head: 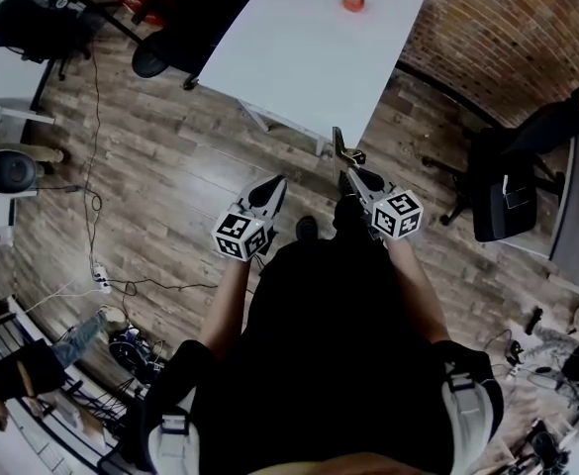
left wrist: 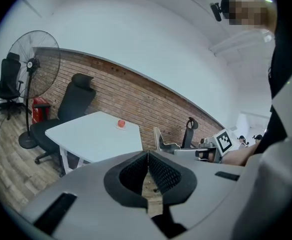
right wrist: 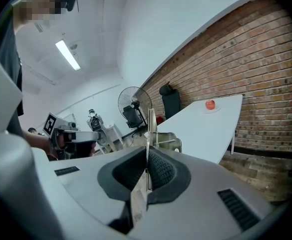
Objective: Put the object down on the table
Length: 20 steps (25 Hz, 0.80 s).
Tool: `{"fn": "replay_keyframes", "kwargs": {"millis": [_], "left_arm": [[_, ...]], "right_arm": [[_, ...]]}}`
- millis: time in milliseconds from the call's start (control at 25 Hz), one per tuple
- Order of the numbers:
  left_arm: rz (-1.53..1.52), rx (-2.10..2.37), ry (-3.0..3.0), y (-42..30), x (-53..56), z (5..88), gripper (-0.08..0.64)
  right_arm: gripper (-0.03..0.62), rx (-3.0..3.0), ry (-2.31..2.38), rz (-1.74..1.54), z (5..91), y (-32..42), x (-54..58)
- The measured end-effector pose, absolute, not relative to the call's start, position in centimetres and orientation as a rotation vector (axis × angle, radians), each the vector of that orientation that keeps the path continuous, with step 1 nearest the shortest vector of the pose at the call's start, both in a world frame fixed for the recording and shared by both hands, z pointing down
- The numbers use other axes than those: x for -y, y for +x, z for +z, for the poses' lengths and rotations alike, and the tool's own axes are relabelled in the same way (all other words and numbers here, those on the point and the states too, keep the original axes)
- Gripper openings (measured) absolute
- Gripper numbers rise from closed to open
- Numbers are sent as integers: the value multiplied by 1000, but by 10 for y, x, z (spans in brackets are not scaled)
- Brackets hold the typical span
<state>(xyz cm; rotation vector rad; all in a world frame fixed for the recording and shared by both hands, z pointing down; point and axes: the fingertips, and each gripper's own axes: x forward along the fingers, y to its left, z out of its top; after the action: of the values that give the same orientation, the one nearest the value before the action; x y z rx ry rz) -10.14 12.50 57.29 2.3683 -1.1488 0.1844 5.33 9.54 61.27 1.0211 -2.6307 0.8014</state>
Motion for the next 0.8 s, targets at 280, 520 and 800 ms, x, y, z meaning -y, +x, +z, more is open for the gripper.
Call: {"fn": "replay_keyframes", "kwargs": {"millis": [280,520,800], "left_arm": [[174,1213,2330,-95,-101,573,25],[160,1306,2297,-88,-69,566,23],[146,1467,2217,-91,-36,556,23]], "right_arm": [[3,2628,928,823,620,57,-63],[3,2668,827,800,614,58,-10],[3,2713,670,794,610,47,50]]}}
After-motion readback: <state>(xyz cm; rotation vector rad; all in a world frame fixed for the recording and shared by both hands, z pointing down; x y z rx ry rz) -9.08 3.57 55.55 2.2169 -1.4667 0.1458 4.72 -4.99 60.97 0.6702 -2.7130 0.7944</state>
